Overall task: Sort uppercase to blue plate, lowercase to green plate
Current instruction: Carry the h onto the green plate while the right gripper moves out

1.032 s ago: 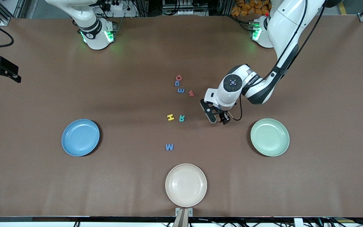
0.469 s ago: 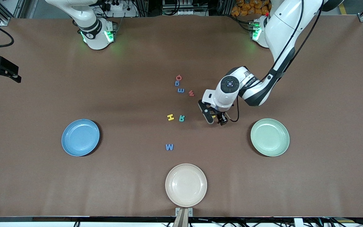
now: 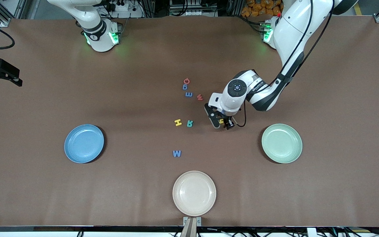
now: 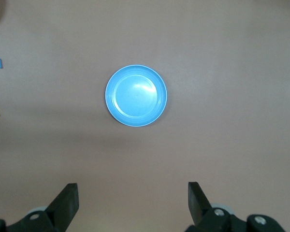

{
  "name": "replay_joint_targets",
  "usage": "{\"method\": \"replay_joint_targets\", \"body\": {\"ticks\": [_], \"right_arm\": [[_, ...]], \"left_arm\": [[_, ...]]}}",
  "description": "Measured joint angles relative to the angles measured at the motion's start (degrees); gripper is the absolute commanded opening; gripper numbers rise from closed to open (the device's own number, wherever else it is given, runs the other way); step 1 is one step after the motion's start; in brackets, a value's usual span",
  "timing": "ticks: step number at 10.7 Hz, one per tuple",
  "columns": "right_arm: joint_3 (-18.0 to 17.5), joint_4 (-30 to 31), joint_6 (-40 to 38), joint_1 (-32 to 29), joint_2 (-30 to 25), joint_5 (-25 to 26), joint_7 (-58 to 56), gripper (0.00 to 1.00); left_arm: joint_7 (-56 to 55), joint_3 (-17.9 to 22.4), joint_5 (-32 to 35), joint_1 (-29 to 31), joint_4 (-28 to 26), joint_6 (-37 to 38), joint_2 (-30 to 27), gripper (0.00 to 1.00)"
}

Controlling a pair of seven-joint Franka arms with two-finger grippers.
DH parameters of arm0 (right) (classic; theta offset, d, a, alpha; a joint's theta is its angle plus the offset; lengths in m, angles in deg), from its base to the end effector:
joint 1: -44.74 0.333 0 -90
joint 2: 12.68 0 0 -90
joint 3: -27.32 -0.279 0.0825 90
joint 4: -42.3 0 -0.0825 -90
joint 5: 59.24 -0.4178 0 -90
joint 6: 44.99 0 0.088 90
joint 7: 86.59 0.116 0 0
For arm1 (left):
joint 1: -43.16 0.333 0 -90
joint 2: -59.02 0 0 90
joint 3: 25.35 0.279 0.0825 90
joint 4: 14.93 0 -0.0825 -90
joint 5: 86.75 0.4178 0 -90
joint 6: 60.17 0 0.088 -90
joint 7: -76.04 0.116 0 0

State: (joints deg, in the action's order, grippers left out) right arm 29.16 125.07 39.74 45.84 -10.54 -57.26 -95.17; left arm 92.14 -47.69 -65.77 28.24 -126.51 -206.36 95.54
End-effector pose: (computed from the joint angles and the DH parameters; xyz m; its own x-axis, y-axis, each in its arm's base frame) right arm 0.5892 -0.0115 0.6118 0.9911 0.1332 -0.0083 0.1334 -0.9905 0.0348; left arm 0.4848 -0.3837 0.1071 0.3977 -0.9165 0.0436 -0.9174 -0.3979 0.0042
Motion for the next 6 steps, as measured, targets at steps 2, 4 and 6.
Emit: {"method": "replay_joint_targets", "body": {"ticks": [2, 4, 6], "right_arm": [[-0.06, 0.17, -0.03, 0.34, 1.68, -0.67, 0.00, 1.00], [-0.12, 0.67, 0.38, 1.17, 6.02, -3.09, -0.02, 1.00], [-0.20, 1.06, 5.36, 2.24, 13.41, -5.75, -0.02, 1.00]], "left_arm": [[-0.05, 0.10, 0.00, -0.07, 0.30, -0.02, 0.01, 0.00], [-0.06, 0.89, 0.00, -0.09, 0.78, -0.03, -0.04, 0.00], [-0.12, 2.80, 0.00, -0.02, 1.05, -0.03, -0.46, 0.00]]}}
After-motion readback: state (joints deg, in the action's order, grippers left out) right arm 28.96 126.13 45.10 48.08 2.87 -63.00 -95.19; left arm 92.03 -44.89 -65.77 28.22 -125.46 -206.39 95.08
